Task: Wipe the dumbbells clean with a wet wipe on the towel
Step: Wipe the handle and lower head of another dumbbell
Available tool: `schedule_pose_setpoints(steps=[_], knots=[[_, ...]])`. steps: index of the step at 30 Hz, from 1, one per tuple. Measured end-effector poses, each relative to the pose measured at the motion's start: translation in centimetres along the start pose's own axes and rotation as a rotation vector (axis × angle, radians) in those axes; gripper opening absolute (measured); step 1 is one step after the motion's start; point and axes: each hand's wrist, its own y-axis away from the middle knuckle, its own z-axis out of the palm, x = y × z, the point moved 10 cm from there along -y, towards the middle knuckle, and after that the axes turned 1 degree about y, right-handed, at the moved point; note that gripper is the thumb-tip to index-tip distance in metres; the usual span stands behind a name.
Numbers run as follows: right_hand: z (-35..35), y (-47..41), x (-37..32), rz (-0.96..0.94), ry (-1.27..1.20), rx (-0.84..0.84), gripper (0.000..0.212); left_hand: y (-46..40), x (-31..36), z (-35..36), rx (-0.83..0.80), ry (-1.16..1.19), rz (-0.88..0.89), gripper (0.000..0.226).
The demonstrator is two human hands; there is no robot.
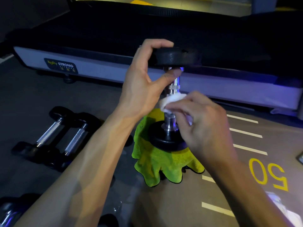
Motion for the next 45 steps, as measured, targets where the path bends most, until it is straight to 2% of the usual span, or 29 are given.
schedule_pose_setpoints(steps=[2,7,12,17,19,22,28,37,41,45], knots=[[-0.4,0.1,0.2,-0.015,-0.030,0.063,0.021,-0.1,-0.2,0.0,-0.010,0.002,-0.014,0.046],[1.8,1.6,0.8,-0.053,0.000,-0.136,0.023,-0.6,-0.2,0.2,-0.032,-0.030,-0.005,0.046],[-1.3,-2.0,0.4,-0.030,-0.035,0.103,0.020,-0.6,-0.1,0.5,-0.054,-0.011,-0.018,0.045],[1.9,1.7,0.7,-0.019,-0.067,-0.106,0.020,-0.5,0.1,0.3,-0.140,-0.044,-0.034,0.048],[1.3,1.2,1.0,-0.012,-0.092,-0.060,0.019,-0.4,0.4,0.6,-0.183,-0.047,-0.050,0.050],[-0.3,0.0,0.5,-0.010,-0.083,0.107,0.019,-0.5,1.0,0.8,-0.201,-0.011,-0.067,0.035],[1.4,1.6,0.8,-0.027,-0.060,-0.011,0.023,-0.7,0.8,0.7,-0.170,0.063,-0.111,0.038],[0.1,-0.7,0.7,-0.060,-0.051,0.161,0.020,-1.0,0.6,0.8,-0.172,0.030,-0.125,0.042],[-0.7,-2.2,0.3,-0.069,-0.009,0.249,0.028,-0.9,0.8,0.9,-0.167,0.052,-0.119,0.043],[1.9,-1.6,-1.2,-0.076,0.226,0.132,0.037,-1.1,0.9,0.5,-0.146,0.040,-0.118,0.041]])
